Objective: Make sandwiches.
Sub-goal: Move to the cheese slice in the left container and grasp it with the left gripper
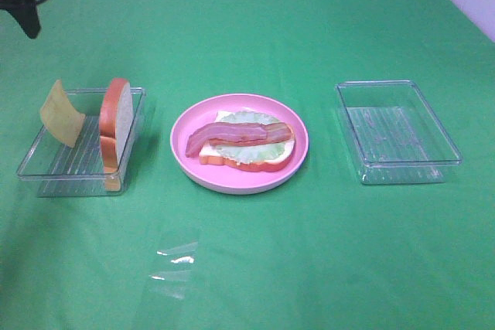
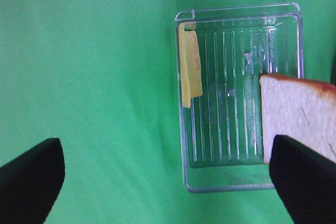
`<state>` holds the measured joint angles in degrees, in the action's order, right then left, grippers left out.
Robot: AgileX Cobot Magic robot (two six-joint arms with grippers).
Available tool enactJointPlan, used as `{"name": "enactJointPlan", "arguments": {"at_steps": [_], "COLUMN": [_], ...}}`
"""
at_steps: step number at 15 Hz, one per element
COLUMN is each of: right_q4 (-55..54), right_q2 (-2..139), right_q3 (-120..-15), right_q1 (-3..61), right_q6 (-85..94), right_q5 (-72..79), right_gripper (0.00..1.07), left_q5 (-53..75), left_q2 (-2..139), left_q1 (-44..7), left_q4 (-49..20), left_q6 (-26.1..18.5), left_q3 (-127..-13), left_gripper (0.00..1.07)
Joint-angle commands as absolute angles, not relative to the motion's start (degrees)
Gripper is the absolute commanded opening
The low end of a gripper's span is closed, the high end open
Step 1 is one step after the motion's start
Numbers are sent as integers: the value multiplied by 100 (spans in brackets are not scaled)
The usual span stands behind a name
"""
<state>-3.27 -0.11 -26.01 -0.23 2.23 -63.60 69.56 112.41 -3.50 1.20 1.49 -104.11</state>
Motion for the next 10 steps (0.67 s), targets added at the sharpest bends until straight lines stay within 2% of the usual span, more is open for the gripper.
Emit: {"name": "enactJointPlan", "arguments": {"at_steps": [1, 6, 10], "right_q4": [-344, -350, -350], "right_q2": [-195, -195, -195], "right_q3": [-2595, -2595, -2595], "right_q1": [-17, -17, -17], "right_q6": [206, 206, 206], "right_q5": [-6348, -6348, -6348], "right_gripper": [94, 94, 94], "left_q5": [7529, 7534, 7534], "left_q2": [12032, 12920, 13264], "left_q1": [-613, -756, -728], "left_q4": [258, 57, 298], "left_q6": [338, 418, 361], "left_q3": [-10961, -11350, -11350], "left_gripper": [98, 98, 98]}}
